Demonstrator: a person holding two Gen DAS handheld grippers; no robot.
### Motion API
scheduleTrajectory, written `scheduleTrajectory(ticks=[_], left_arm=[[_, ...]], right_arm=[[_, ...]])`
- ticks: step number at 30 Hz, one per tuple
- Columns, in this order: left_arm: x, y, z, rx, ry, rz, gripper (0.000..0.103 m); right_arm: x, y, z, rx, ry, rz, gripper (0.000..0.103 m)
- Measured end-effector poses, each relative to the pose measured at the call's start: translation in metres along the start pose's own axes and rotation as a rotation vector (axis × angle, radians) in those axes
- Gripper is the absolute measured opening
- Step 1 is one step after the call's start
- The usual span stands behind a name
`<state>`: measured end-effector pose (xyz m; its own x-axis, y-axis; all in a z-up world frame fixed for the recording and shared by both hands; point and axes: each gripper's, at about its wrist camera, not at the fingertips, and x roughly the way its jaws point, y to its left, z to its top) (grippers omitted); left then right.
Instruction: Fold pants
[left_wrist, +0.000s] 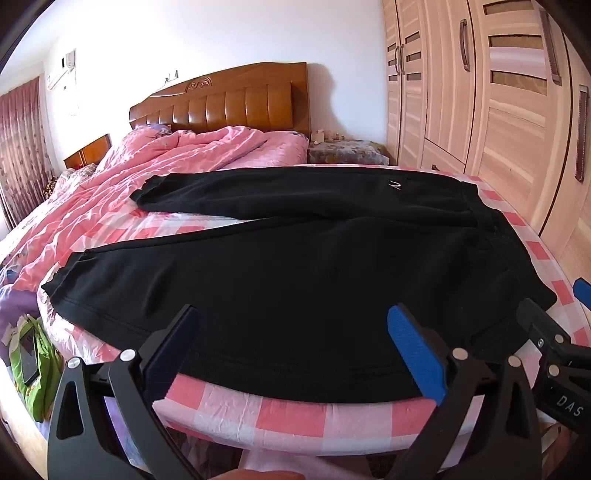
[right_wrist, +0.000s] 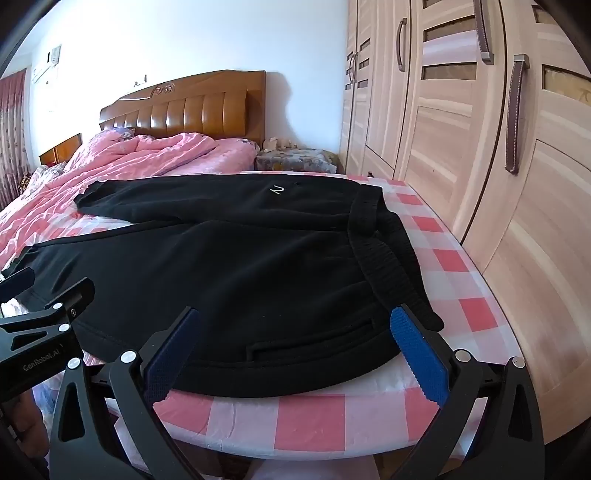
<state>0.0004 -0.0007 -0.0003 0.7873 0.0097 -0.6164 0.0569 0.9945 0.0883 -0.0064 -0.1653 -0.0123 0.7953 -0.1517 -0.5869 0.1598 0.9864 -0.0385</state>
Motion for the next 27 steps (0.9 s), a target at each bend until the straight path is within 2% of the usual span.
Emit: scheduleTrajectory(ticks=[10,11,27], left_arm=[[-0.0003,0.0006,0.0000,-0.006,-0.003,-0.006,0.102],[-0.0004,0.0007,0.0000,-0.007,-0.003,-0.006,0.102],[0.0004,-0.0002,-0.0048,0.001,0.007,-0.012,0.102]], right_arm=[[-0.0021,0.0031,-0.0027,0.013,0.001,-0.016,0.099],[0.0006,0.0009,-0.0021,0.005,0.004,0.005,0.099],[-0.0016,0.0073,-0.0069,0.016,0.012,0.009,0.099]])
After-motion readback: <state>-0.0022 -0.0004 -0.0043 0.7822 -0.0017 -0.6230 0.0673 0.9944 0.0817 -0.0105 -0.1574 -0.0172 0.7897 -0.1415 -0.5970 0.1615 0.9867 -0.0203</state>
